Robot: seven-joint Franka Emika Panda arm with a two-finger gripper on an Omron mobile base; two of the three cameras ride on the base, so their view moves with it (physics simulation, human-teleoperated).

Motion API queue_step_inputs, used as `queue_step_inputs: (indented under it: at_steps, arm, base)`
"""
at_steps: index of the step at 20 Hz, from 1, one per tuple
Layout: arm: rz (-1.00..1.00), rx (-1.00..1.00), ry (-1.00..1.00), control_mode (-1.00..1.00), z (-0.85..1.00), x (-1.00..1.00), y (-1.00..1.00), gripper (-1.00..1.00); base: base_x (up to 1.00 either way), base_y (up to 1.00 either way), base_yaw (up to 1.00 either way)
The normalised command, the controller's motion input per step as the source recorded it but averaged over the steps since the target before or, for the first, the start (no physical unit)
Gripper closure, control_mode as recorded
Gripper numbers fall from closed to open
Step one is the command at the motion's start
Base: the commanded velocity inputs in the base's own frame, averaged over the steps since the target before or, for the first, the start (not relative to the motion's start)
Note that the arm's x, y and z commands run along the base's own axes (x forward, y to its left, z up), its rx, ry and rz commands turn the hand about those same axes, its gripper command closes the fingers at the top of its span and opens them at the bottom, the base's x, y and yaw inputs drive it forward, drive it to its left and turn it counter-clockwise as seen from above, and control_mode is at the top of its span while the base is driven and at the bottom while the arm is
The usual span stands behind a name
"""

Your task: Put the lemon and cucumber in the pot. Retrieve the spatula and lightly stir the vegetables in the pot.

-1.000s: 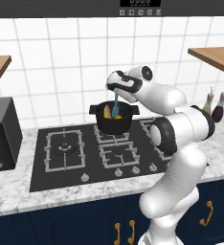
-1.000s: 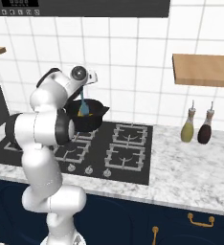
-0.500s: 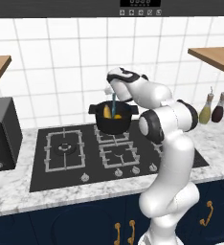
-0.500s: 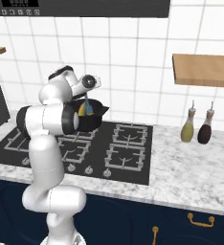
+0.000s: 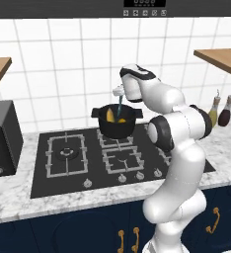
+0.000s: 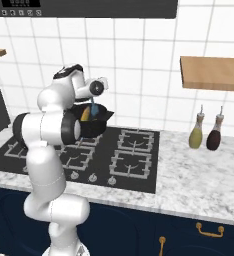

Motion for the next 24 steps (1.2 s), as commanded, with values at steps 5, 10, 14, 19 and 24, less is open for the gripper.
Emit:
queue_step_inputs:
  at_steps: [5, 10, 14, 19, 24]
  arm:
    - [0.02, 0.05, 0.02, -1.00, 0.31, 0.00, 0.19, 1.00]
    - [0.02, 0.06, 0.02, -1.00, 0.53, -0.16, 0.11, 1.00]
    - [0.00, 0.03, 0.02, -1.00, 0.39, -0.20, 0.00, 1.00]
    - [0.03, 0.00, 0.13, -1.00, -0.03, 0.00, 0.06, 1.00]
    - [0.09, 0.03, 0.10, -1.00, -0.04, -0.01, 0.08, 1.00]
  base:
    - [0.00, 0.00, 0.00]
    - [0.00, 0.00, 0.00]
    - [0.00, 0.00, 0.00]
    - [0.00, 0.00, 0.00]
    - [0.00, 0.00, 0.00]
